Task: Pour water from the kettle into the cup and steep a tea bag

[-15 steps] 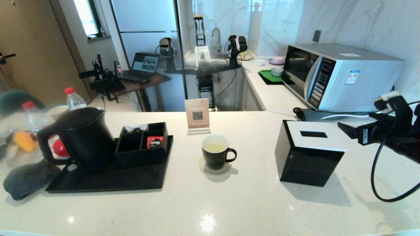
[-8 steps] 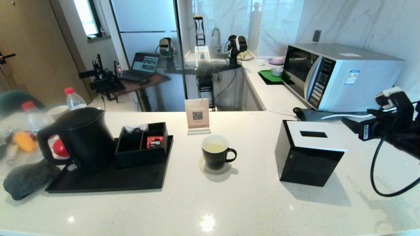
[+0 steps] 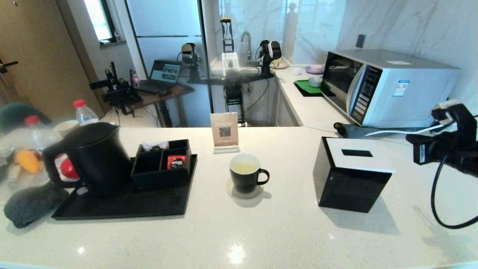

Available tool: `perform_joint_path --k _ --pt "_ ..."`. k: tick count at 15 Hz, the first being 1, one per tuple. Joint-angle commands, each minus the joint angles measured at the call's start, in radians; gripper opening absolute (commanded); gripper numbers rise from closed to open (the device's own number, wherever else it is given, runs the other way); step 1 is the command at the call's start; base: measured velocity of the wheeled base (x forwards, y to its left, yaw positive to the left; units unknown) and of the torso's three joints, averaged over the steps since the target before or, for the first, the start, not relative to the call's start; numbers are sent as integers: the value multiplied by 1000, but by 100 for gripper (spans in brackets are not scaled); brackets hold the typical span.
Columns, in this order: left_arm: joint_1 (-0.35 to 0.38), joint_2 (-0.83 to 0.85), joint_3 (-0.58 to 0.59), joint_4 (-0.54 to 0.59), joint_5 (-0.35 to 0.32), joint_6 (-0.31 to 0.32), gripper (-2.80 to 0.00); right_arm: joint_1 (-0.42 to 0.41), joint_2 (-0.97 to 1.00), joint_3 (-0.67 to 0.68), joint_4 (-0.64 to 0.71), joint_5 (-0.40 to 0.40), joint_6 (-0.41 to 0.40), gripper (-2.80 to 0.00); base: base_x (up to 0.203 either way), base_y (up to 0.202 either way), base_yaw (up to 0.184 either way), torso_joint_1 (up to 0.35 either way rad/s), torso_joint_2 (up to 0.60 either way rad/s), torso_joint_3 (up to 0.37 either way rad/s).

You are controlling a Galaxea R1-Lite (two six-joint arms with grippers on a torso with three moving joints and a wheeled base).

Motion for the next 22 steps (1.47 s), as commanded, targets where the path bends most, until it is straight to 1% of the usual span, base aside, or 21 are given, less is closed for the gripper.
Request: perform_joint_path --k 1,3,5,7,8,10,12,15,17,22 --pt "0 0 0 0 0 0 -280 4 -55 -58 148 1 8 -280 0 0 0 0 0 0" --pt "0 0 0 0 0 0 -280 11 -65 -115 245 1 45 -280 0 0 0 0 0 0" --pt "0 0 0 0 0 0 -280 32 -67 -166 339 0 99 -280 0 0 0 0 0 0" --pt "0 0 0 0 0 0 -280 50 -67 -215 462 -3 139 -280 0 0 0 0 0 0" --pt "0 0 0 0 0 0 -280 60 -63 -243 515 -4 165 -280 0 0 0 0 0 0" --pt "0 0 0 0 0 0 -280 83 -40 -291 587 -15 246 -280 0 0 0 0 0 0" --pt "0 0 0 0 0 0 -280 111 -15 -310 602 -51 325 -280 0 0 0 0 0 0" --pt "0 0 0 0 0 0 -280 146 8 -312 604 -78 385 -280 0 0 0 0 0 0" --pt "0 0 0 0 0 0 -280 153 11 -312 613 -84 404 -280 0 0 0 0 0 0" --pt "0 0 0 0 0 0 -280 152 16 -309 651 -85 409 -280 0 0 0 0 0 0"
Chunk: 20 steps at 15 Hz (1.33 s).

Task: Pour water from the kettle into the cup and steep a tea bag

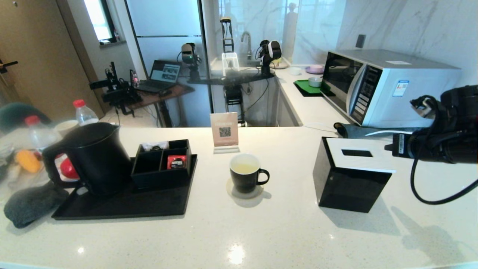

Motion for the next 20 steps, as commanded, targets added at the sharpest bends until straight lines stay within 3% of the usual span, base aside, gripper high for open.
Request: perform_joint_path --k 1,20 --pt "0 0 0 1 0 0 -280 -1 4 3 15 1 9 -280 0 0 0 0 0 0" --pt "0 0 0 1 0 0 -280 58 13 -13 14 1 34 -280 0 0 0 0 0 0"
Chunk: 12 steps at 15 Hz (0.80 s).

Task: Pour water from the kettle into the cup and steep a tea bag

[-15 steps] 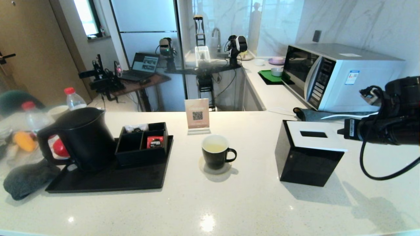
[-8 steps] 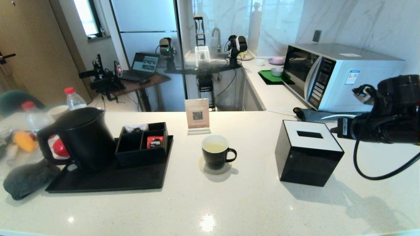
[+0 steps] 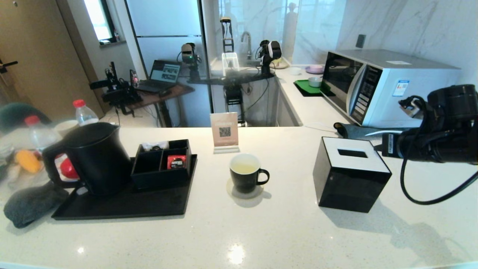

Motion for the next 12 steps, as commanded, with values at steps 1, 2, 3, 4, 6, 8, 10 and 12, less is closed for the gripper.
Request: perform_joint_path --k 1,2,3,4,6,8,10,12 --pt "0 0 0 1 0 0 -280 2 -6 15 -2 1 1 -280 0 0 0 0 0 0" --pt "0 0 0 1 0 0 -280 3 -7 26 -5 1 1 -280 0 0 0 0 0 0" --pt "0 0 0 1 0 0 -280 7 -10 34 -5 1 1 -280 0 0 0 0 0 0" --pt "0 0 0 1 0 0 -280 7 -15 42 -7 2 1 -280 0 0 0 0 0 0" --pt "0 0 0 1 0 0 -280 8 -18 45 -6 3 1 -280 0 0 0 0 0 0" --pt "0 0 0 1 0 0 -280 7 -19 33 -6 3 1 -280 0 0 0 0 0 0" --pt "0 0 0 1 0 0 -280 7 -31 23 -8 2 1 -280 0 0 0 0 0 0" --pt "0 0 0 1 0 0 -280 7 -58 4 -12 3 2 -280 0 0 0 0 0 0"
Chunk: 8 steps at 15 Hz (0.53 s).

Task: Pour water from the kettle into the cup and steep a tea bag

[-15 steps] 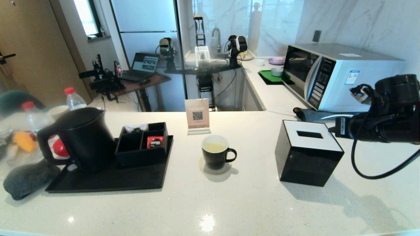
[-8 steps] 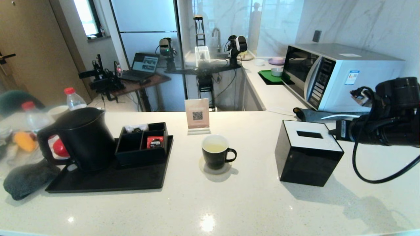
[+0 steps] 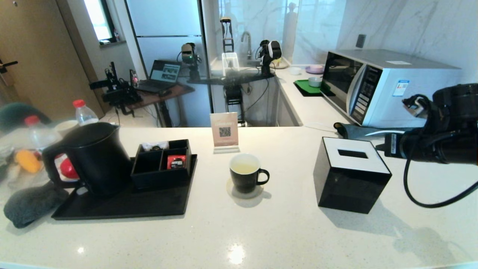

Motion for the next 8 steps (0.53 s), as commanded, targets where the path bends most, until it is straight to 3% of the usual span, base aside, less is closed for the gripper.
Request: perform_joint_path --k 1,8 --pt "0 0 0 0 1 0 -280 1 -42 -23 -6 2 1 -280 0 0 0 0 0 0" --pt "0 0 0 0 1 0 -280 23 -246 -20 -38 -4 -7 -280 0 0 0 0 0 0"
